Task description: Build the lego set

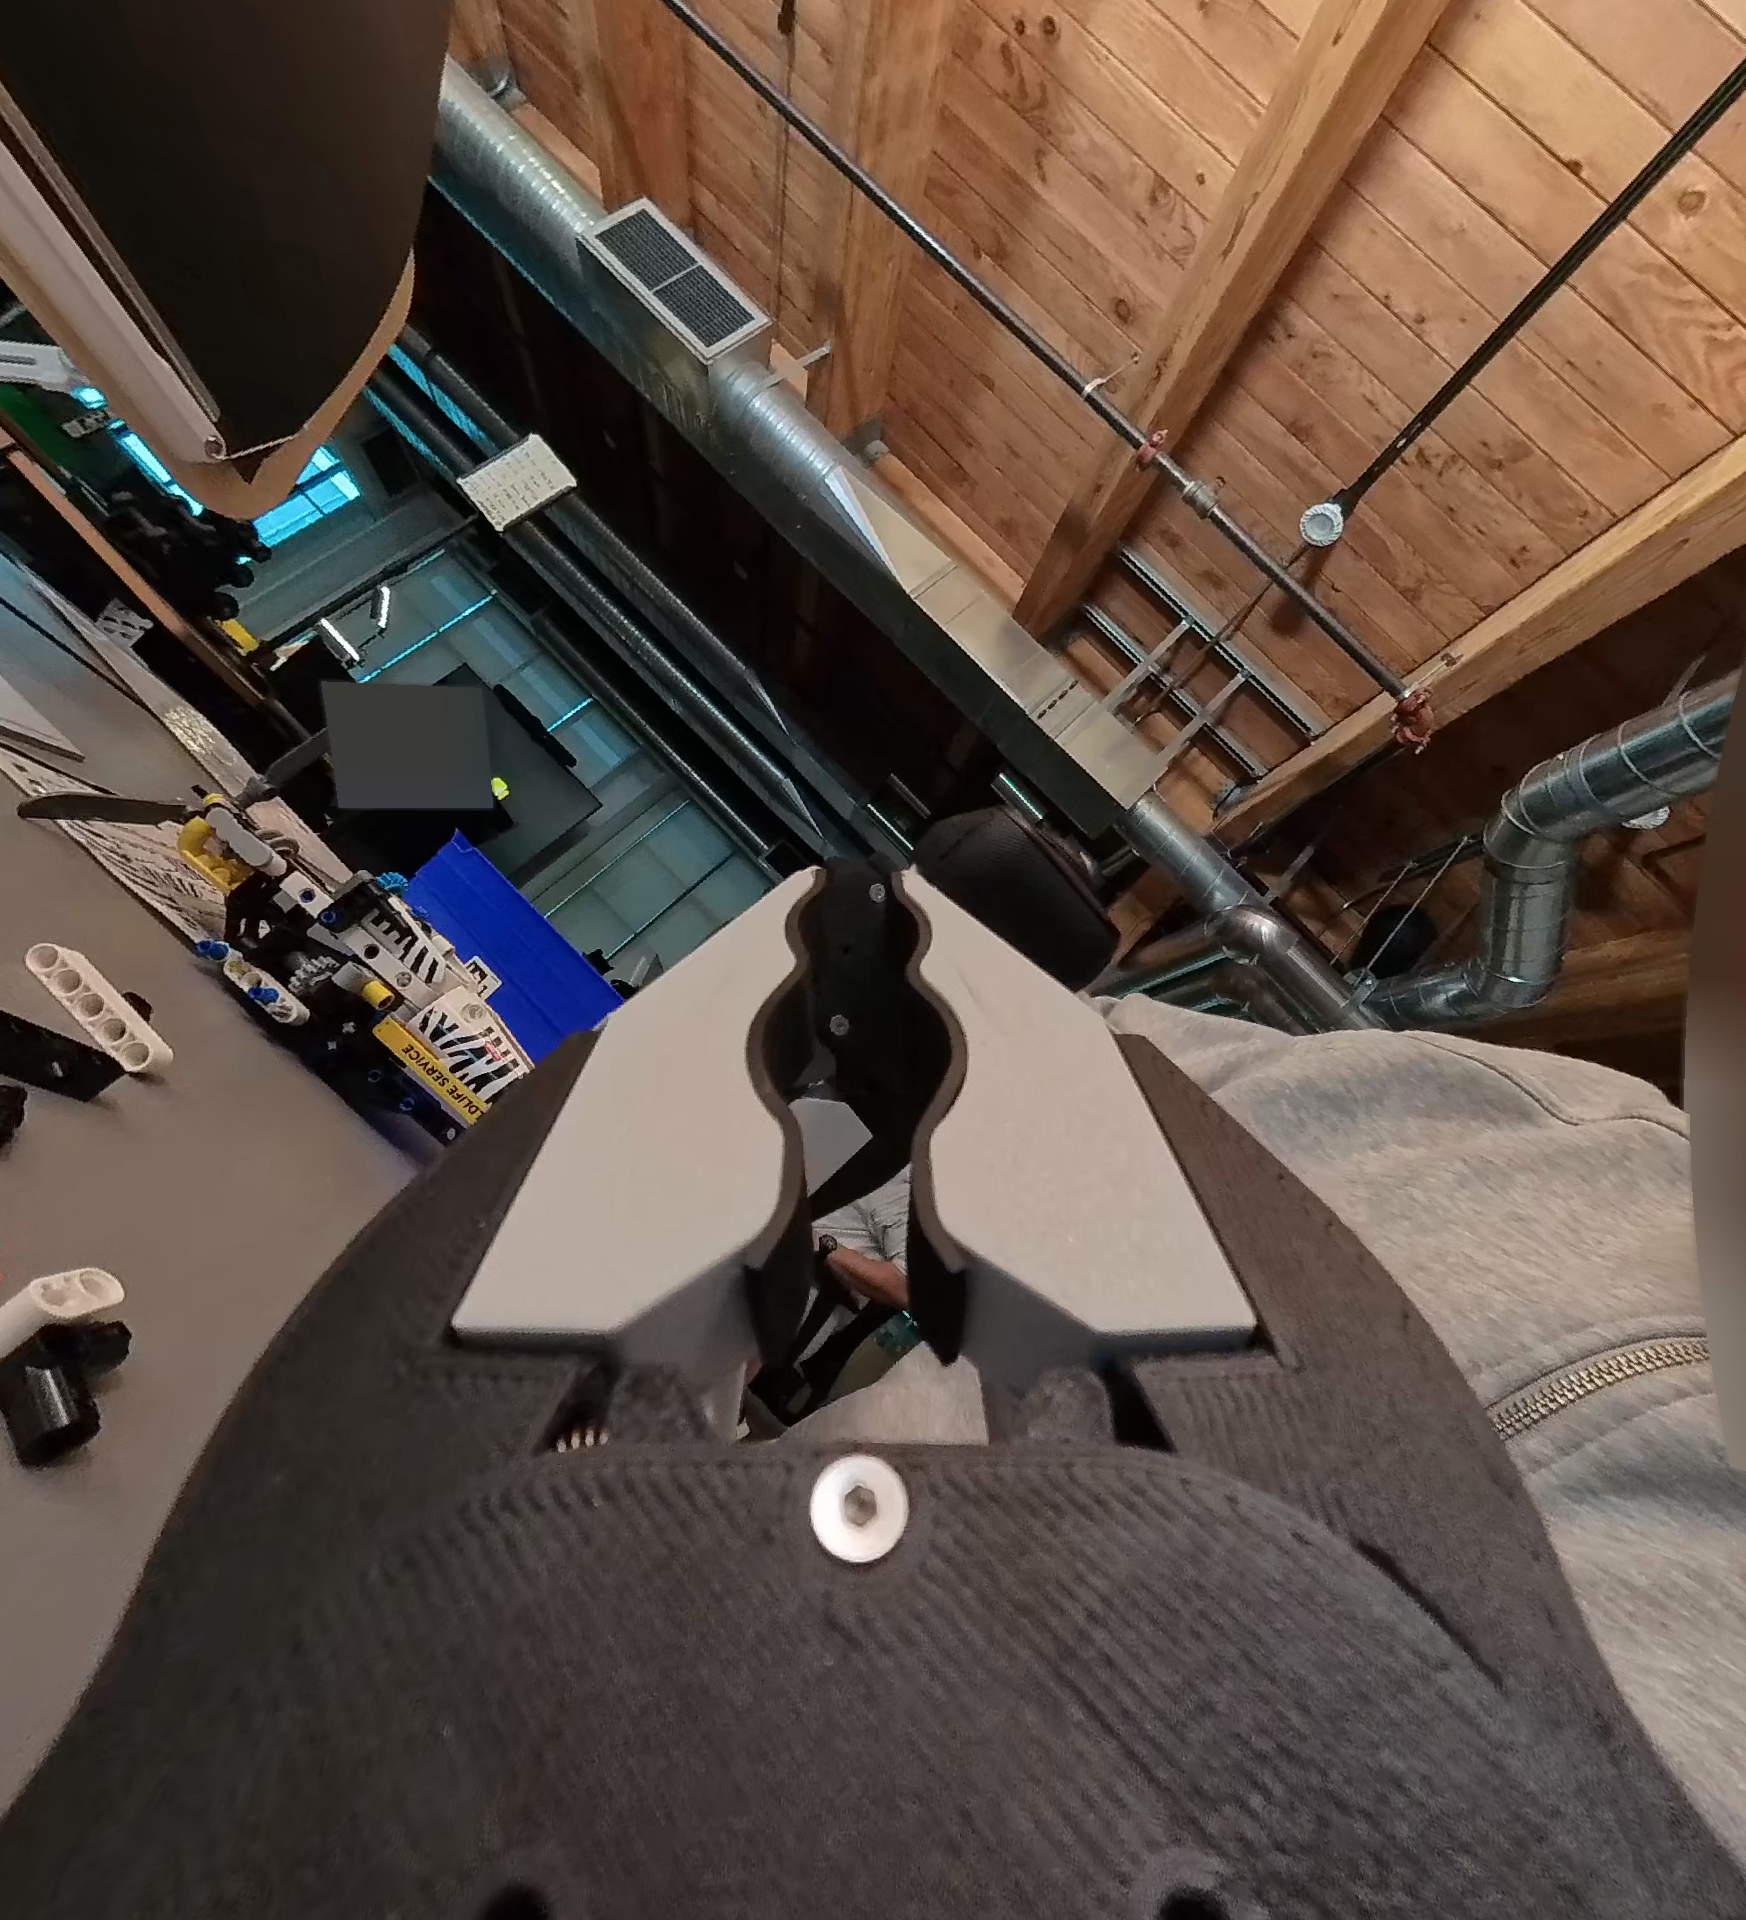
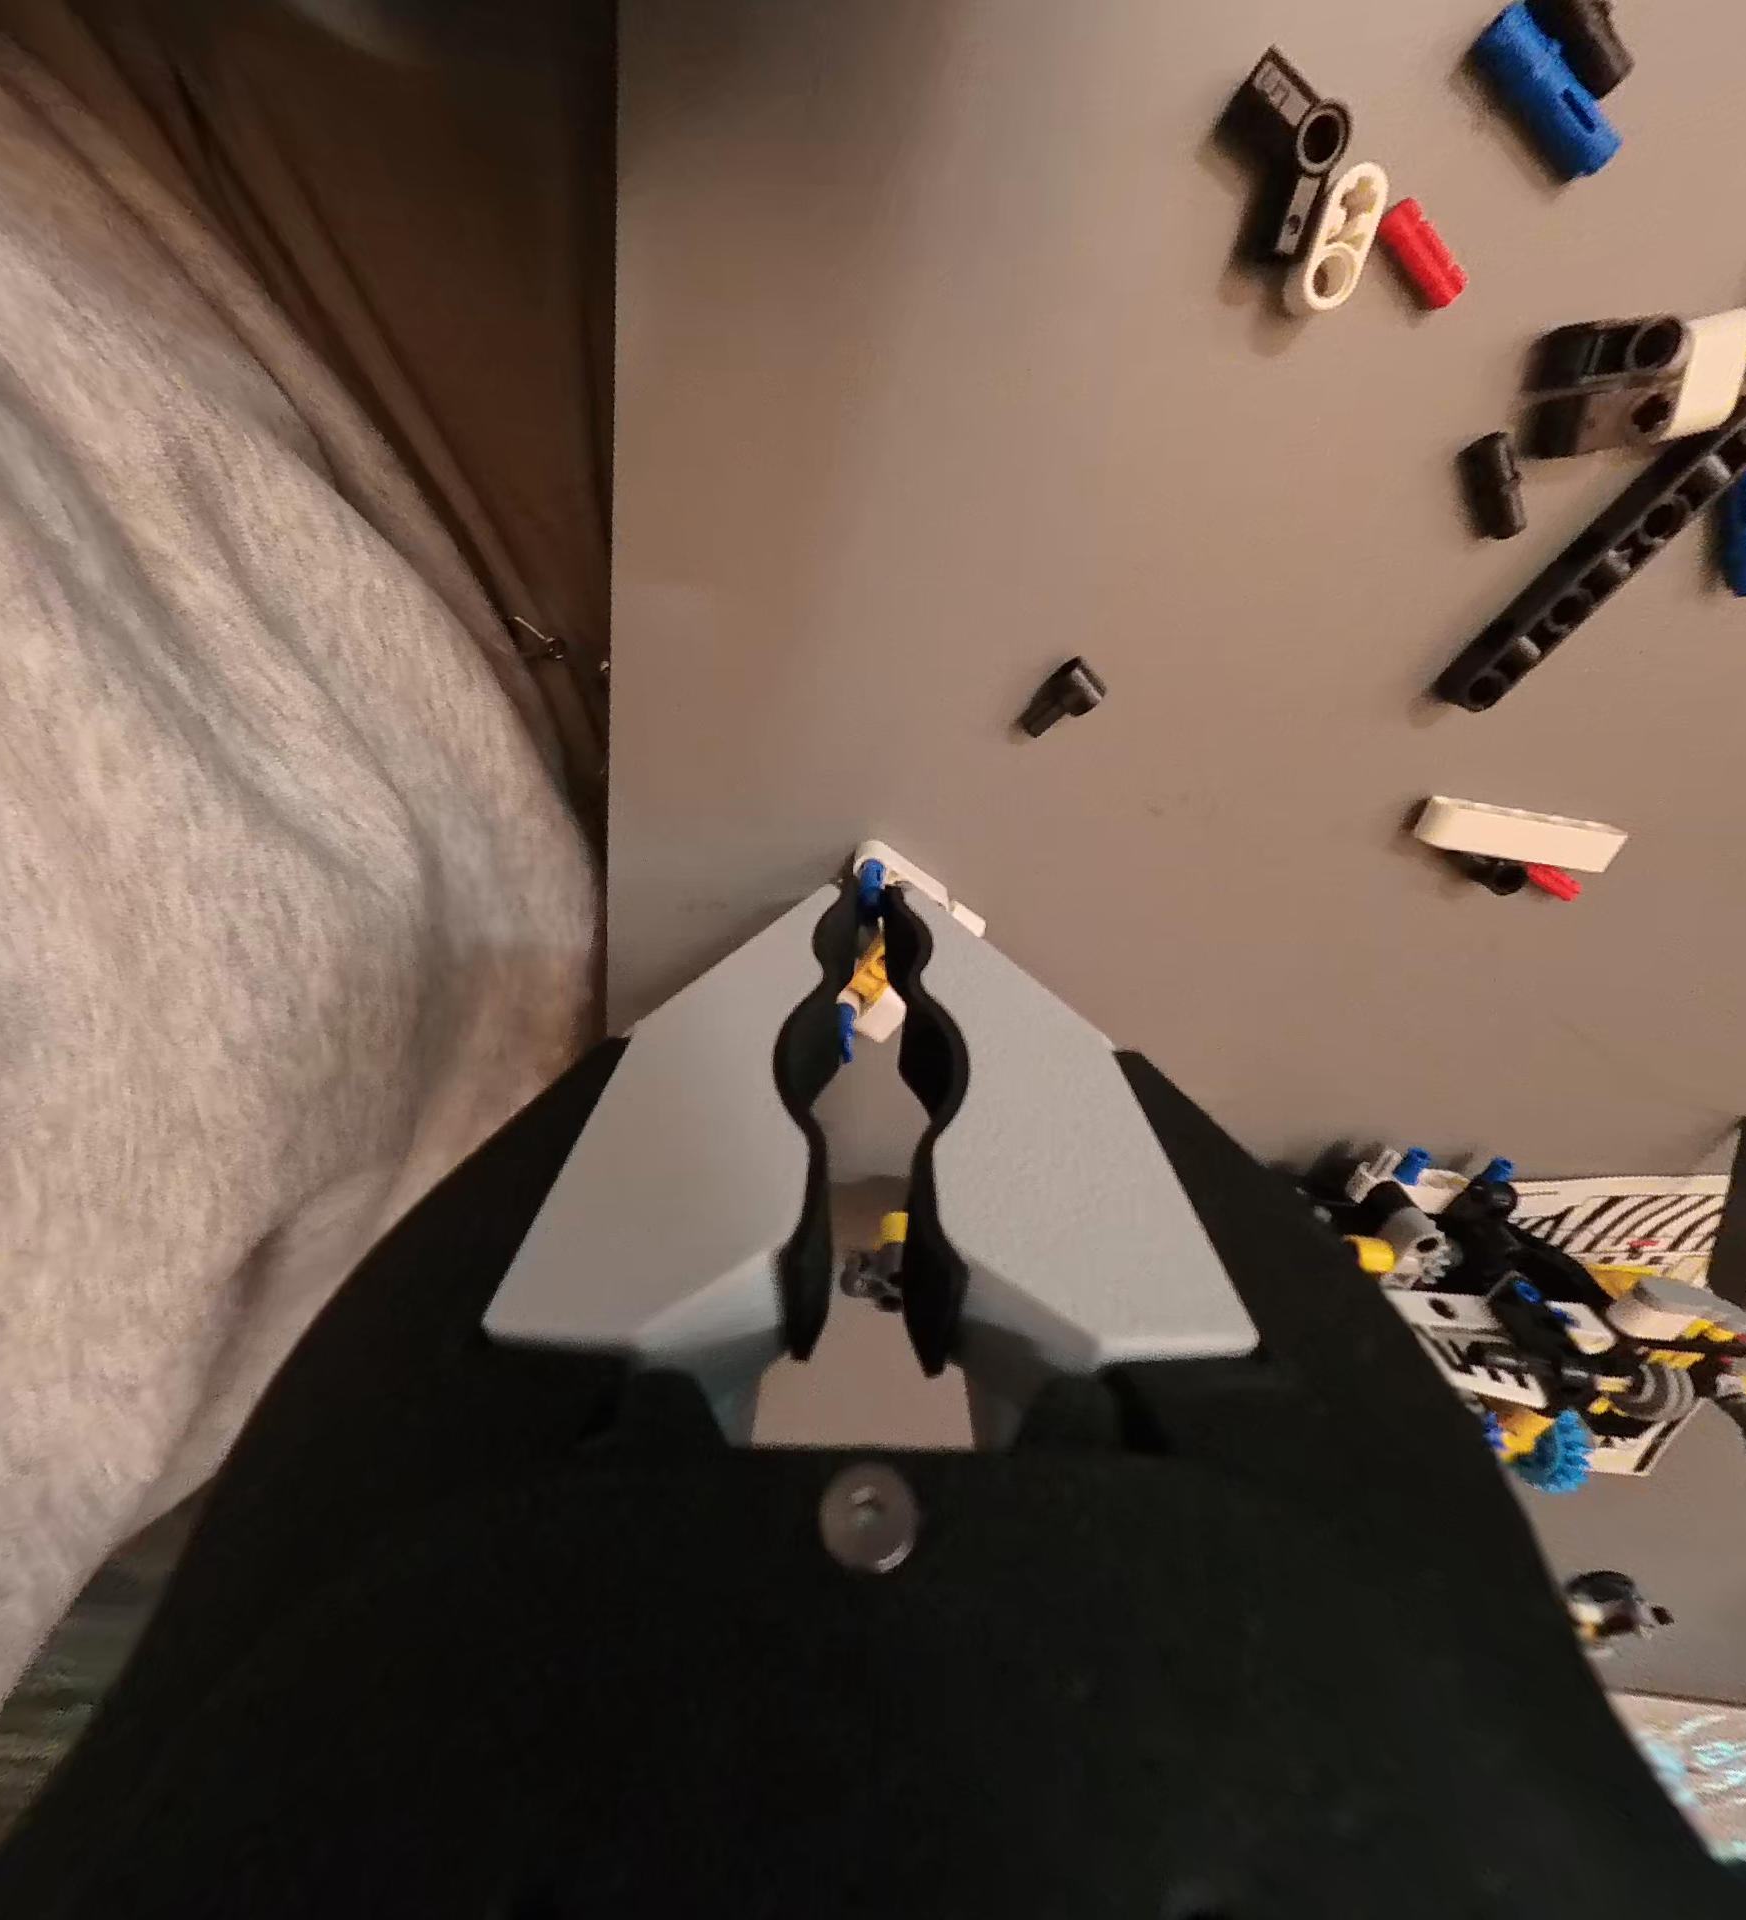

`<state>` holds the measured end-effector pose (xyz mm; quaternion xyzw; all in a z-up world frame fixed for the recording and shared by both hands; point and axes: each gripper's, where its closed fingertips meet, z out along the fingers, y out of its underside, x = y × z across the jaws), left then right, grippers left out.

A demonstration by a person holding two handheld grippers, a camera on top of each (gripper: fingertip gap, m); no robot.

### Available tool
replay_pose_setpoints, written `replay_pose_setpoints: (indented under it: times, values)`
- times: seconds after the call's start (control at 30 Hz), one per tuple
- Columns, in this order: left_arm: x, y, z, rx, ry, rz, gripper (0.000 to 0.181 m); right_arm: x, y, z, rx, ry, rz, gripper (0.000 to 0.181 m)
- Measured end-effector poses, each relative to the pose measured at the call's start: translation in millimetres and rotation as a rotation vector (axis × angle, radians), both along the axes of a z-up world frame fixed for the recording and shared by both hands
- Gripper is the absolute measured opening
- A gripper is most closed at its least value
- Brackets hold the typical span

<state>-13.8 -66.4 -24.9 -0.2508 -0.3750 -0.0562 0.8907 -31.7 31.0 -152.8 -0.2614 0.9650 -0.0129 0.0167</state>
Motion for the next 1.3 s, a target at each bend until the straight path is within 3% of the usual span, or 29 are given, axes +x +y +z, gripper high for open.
replay_pose_setpoints:
  times: [0.2, 1.3]
  values:
    - [0.3, 0.0, 0.1, -0.003, -0.001, 0.000, 0.009, -0.5, -0.7, 0.0, -0.003, -0.020, -0.041, 0.002]
    - [0.3, 1.2, -0.2, 0.000, -0.004, -0.007, 0.009, -3.1, 3.6, -0.8, -0.113, -0.103, 0.008, 0.002]
